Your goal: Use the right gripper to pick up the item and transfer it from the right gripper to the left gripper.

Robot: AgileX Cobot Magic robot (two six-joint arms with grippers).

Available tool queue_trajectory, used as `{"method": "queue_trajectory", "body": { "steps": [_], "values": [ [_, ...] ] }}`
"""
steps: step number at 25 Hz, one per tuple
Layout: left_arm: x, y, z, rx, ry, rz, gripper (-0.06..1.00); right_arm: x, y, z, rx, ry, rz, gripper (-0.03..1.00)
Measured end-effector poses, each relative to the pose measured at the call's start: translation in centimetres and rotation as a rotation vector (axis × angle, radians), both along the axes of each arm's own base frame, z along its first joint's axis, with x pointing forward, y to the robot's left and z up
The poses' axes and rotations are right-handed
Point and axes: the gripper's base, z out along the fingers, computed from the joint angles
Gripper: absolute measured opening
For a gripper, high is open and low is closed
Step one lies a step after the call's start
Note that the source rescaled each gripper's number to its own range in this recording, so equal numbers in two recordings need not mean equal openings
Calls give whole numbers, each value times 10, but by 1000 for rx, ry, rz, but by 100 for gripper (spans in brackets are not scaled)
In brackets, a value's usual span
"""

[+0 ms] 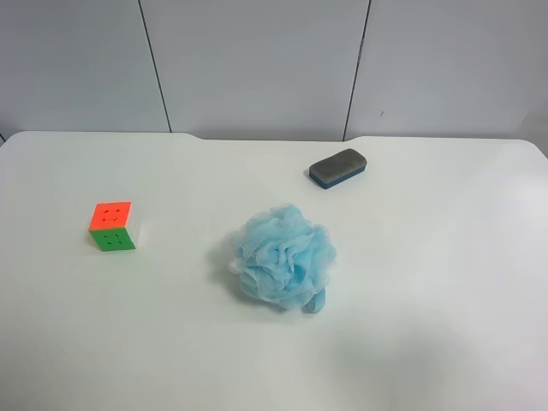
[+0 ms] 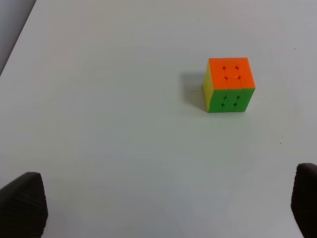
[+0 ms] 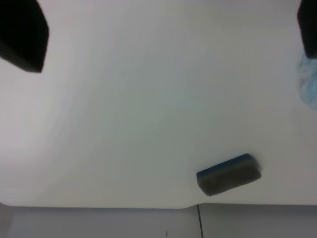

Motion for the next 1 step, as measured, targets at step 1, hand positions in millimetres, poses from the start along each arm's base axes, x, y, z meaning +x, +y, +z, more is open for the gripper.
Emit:
{"method": "queue_trajectory", "body": {
  "steps": [1],
  "values": [
    [0, 0, 0, 0, 0, 0, 100, 0, 0, 0, 0, 0, 0, 100]
  ]
}}
